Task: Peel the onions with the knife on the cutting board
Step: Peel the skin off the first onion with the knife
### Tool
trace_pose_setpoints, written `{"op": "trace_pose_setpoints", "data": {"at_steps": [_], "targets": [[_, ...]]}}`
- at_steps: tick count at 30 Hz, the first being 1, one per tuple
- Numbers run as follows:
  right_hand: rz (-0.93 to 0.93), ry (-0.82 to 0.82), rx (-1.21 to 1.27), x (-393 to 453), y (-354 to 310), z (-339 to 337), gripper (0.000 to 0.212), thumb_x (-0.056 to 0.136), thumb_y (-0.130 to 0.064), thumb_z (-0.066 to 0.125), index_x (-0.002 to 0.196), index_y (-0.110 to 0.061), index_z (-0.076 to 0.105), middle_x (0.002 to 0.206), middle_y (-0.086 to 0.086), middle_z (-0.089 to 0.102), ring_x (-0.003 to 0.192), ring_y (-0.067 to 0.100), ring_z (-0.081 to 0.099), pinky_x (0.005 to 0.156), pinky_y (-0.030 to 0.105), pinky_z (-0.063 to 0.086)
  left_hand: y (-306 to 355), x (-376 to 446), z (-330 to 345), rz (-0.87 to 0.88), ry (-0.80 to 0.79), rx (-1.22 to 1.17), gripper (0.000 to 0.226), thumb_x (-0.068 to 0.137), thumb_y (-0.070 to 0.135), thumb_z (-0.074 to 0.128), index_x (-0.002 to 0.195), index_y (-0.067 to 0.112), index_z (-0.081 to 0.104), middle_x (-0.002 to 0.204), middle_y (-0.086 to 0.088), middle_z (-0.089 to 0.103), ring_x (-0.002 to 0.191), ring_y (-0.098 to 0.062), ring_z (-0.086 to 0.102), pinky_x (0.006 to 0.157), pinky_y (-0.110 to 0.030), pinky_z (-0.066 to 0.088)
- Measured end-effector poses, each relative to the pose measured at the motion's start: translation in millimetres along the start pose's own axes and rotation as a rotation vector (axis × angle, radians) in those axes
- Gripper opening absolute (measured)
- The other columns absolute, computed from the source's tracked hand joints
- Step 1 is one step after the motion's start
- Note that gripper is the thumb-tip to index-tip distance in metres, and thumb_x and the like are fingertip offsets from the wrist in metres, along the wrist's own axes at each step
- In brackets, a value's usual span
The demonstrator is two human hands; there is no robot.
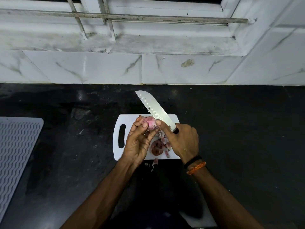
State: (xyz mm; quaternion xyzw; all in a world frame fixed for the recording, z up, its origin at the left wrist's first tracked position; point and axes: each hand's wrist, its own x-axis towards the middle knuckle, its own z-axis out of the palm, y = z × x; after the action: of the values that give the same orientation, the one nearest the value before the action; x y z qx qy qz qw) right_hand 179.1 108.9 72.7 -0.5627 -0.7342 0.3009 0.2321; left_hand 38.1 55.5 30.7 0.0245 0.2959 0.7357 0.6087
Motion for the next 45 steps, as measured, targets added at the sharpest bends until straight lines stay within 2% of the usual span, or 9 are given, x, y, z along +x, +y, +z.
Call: {"op": "trace_pose_setpoints", "data": {"at_steps": [4, 9, 13, 17, 20, 23, 27, 36, 45], "targets": [[0.011, 0.014, 0.003, 1.0, 3.9, 0.6, 0.066, 0.078, -0.075, 0.062, 0.044, -0.025, 0.035, 0.035, -0.01, 0.038, 0.038, 0.006, 0.046, 0.042, 0.017, 0.025, -1.4, -2.5, 1.0, 0.035, 0.039, 0.003, 0.042, 0.063, 0.013, 0.092, 0.097, 0.008, 0.068, 0.123, -0.016, 0.064, 0.115, -0.031, 0.066, 0.088, -0.039, 0.058], [-0.028, -0.027, 0.023, -6.3, 8.4, 0.6, 0.056, 0.077, -0.074, 0.062, 0.05, -0.03, 0.041, 0.042, -0.013, 0.041, 0.041, 0.002, 0.045, 0.041, 0.013, 0.029, -3.4, -4.0, 7.8, 0.053, 0.165, 0.015, 0.021, 0.08, 0.009, 0.07, 0.1, 0.006, 0.067, 0.102, -0.009, 0.073, 0.095, -0.019, 0.072, 0.079, -0.032, 0.06], [-0.011, -0.024, 0.042, -12.6, 13.7, 1.0, 0.05, 0.076, -0.075, 0.063, 0.054, -0.033, 0.048, 0.04, -0.017, 0.044, 0.043, 0.0, 0.049, 0.044, 0.01, 0.035, 3.1, 0.8, 9.4, 0.021, 0.221, -0.01, 0.037, 0.084, 0.014, 0.067, 0.117, -0.003, 0.065, 0.119, -0.019, 0.067, 0.101, -0.022, 0.071, 0.078, -0.029, 0.06], [0.059, -0.01, 0.019, -6.0, 22.0, -2.5, 0.055, 0.074, -0.08, 0.059, 0.052, -0.031, 0.048, 0.045, -0.016, 0.047, 0.045, 0.001, 0.049, 0.042, 0.014, 0.031, 4.5, 0.0, 6.6, -0.049, 0.192, -0.085, 0.056, 0.086, 0.009, 0.069, 0.136, -0.006, 0.05, 0.141, -0.027, 0.053, 0.119, -0.035, 0.064, 0.091, -0.04, 0.058], [0.078, -0.003, 0.016, 1.8, 26.6, -5.6, 0.054, 0.075, -0.076, 0.063, 0.051, -0.03, 0.048, 0.042, -0.017, 0.048, 0.043, 0.002, 0.047, 0.045, 0.013, 0.025, 2.9, 0.2, 1.2, -0.053, 0.106, -0.084, 0.092, 0.068, 0.007, 0.088, 0.145, -0.006, 0.039, 0.139, -0.024, 0.056, 0.122, -0.035, 0.062, 0.102, -0.042, 0.052], [0.071, -0.046, 0.01, 8.4, 30.0, -5.8, 0.063, 0.071, -0.085, 0.056, 0.063, -0.023, 0.063, 0.052, -0.011, 0.06, 0.048, 0.004, 0.055, 0.048, 0.021, 0.033, 3.4, 2.5, -1.0, -0.058, 0.063, -0.053, 0.105, 0.05, 0.007, 0.097, 0.141, 0.0, 0.046, 0.148, -0.023, 0.048, 0.128, -0.035, 0.057, 0.103, -0.04, 0.051], [0.066, -0.093, -0.043, 10.4, 29.3, -7.8, 0.071, 0.071, -0.086, 0.052, 0.062, -0.017, 0.061, 0.05, -0.006, 0.056, 0.046, 0.006, 0.052, 0.048, 0.025, 0.033, 5.3, 3.0, -0.8, -0.031, 0.037, 0.009, 0.102, 0.043, 0.004, 0.099, 0.134, -0.001, 0.053, 0.141, -0.021, 0.055, 0.117, -0.029, 0.065, 0.09, -0.033, 0.058], [-0.002, -0.046, -0.125, 4.4, 20.5, -11.8, 0.08, 0.072, -0.094, 0.034, 0.059, -0.018, 0.054, 0.049, -0.007, 0.052, 0.045, 0.006, 0.049, 0.049, 0.025, 0.034, 7.0, 2.5, -2.5, 0.009, -0.041, 0.121, 0.089, 0.043, 0.002, 0.098, 0.124, 0.006, 0.061, 0.131, -0.025, 0.058, 0.112, -0.03, 0.065, 0.086, -0.031, 0.058], [-0.074, -0.046, -0.185, 0.8, 18.7, -10.9, 0.067, 0.078, -0.085, 0.045, 0.054, -0.023, 0.045, 0.045, -0.011, 0.042, 0.04, 0.003, 0.042, 0.047, 0.021, 0.03, 7.9, 0.7, -5.4, 0.023, -0.058, 0.179, 0.078, 0.046, 0.005, 0.099, 0.118, 0.009, 0.07, 0.128, -0.025, 0.062, 0.11, -0.031, 0.066, 0.087, -0.034, 0.058]]}}
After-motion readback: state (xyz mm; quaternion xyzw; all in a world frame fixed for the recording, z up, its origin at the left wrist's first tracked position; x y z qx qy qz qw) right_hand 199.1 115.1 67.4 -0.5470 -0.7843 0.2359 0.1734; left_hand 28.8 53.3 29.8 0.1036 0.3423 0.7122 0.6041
